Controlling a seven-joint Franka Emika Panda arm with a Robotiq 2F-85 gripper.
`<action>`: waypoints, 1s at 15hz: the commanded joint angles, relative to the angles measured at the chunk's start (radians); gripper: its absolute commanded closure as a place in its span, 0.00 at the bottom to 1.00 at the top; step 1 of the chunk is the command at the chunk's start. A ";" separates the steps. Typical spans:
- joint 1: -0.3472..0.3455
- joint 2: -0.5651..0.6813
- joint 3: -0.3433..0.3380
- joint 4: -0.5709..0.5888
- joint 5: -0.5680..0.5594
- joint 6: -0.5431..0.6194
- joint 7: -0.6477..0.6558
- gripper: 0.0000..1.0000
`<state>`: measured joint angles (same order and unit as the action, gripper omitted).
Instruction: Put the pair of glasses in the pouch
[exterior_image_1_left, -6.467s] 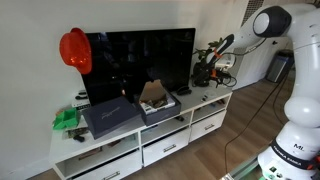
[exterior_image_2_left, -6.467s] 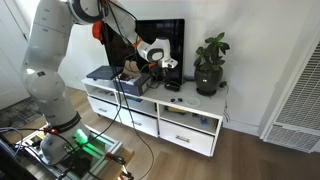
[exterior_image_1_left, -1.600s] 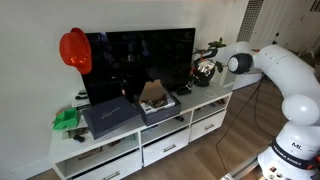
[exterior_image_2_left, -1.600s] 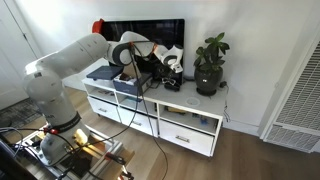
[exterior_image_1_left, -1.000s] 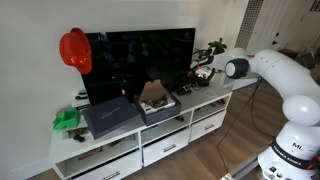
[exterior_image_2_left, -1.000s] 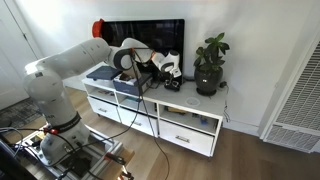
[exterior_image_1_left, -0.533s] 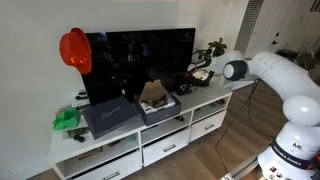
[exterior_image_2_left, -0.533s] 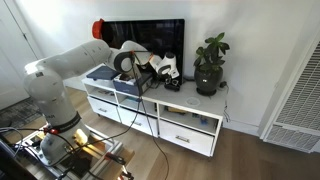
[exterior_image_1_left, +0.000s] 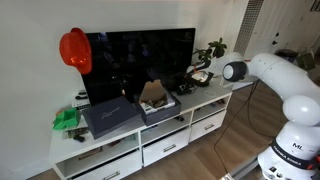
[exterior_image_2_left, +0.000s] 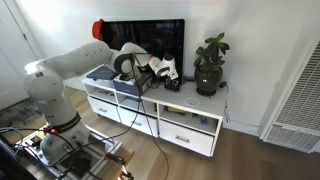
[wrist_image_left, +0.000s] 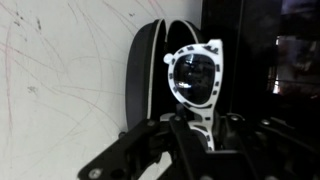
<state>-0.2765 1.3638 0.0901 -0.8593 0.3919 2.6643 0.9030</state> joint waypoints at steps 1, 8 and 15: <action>0.000 0.019 0.008 0.017 0.014 0.014 0.024 0.47; -0.001 0.016 -0.001 0.004 0.009 0.005 0.036 0.05; -0.015 -0.056 -0.015 -0.069 0.000 -0.034 0.030 0.00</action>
<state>-0.2841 1.3720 0.0881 -0.8606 0.3917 2.6614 0.9176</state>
